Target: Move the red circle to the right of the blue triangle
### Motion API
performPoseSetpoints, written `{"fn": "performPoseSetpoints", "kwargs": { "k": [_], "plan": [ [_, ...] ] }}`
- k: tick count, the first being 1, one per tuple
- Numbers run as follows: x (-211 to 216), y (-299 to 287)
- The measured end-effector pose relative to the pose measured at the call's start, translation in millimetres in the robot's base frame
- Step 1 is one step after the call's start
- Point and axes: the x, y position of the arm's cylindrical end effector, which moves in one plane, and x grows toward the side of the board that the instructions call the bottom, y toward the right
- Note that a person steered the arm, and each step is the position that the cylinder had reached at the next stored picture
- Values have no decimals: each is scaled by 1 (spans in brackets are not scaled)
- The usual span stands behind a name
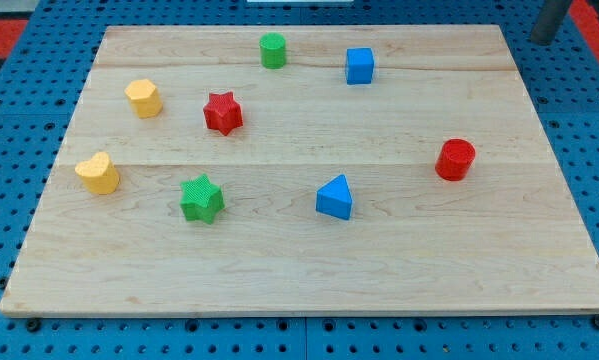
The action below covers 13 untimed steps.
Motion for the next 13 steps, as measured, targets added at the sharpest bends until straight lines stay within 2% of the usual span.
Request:
{"fn": "performPoseSetpoints", "kwargs": {
  "k": [2,3,4,6,9,10,11,13],
  "plan": [
    [2,0],
    [69,-36],
    [89,-65],
    [89,-78],
    [111,-86],
    [117,-140],
    [132,-166],
    [202,-183]
  ]
}}
